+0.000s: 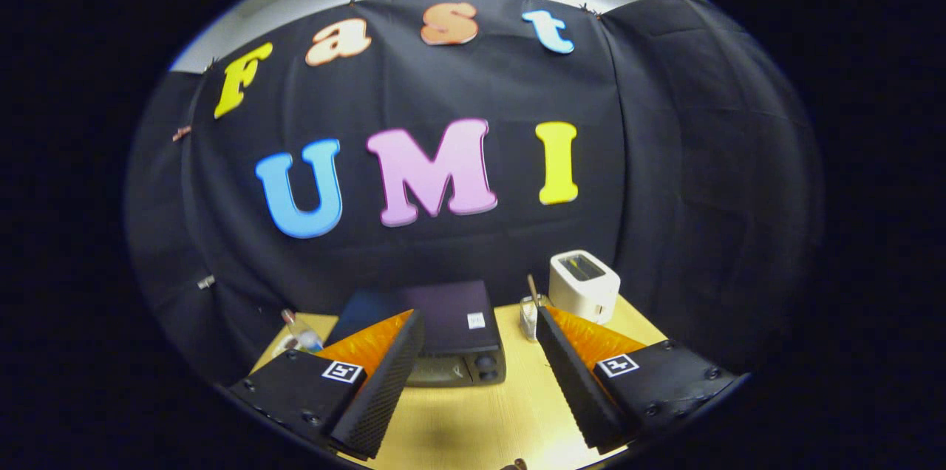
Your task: Open the toaster oven, put the food inside, and close the toaster oven door.
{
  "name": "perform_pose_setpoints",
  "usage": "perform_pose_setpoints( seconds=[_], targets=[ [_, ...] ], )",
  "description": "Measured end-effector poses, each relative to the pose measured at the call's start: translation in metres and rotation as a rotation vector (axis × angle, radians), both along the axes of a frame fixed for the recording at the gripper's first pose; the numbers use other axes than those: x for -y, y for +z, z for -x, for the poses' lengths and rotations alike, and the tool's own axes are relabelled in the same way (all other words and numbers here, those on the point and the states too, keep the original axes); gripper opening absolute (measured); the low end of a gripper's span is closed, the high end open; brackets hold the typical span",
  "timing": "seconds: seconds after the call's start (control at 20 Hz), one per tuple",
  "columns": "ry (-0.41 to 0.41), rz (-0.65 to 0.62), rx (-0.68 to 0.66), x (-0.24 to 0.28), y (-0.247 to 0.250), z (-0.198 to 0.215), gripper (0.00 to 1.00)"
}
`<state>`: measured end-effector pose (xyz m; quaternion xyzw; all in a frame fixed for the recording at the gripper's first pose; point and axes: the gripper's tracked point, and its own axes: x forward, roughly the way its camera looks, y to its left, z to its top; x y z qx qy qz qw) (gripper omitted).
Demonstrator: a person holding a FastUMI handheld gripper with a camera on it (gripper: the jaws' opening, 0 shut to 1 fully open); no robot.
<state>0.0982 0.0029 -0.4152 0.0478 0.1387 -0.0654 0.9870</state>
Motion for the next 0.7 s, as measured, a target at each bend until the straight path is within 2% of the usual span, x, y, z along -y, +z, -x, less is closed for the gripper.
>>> perform_pose_setpoints(
  seconds=[0.25,0.45,0.7],
  targets=[
    [0.100,0.065,0.231,0.003,0.079,-0.019,0.98],
    [0.164,0.101,0.293,-0.001,0.102,-0.020,0.98],
    [0.168,0.115,0.297,0.006,0.106,-0.012,0.98]
  ],
)
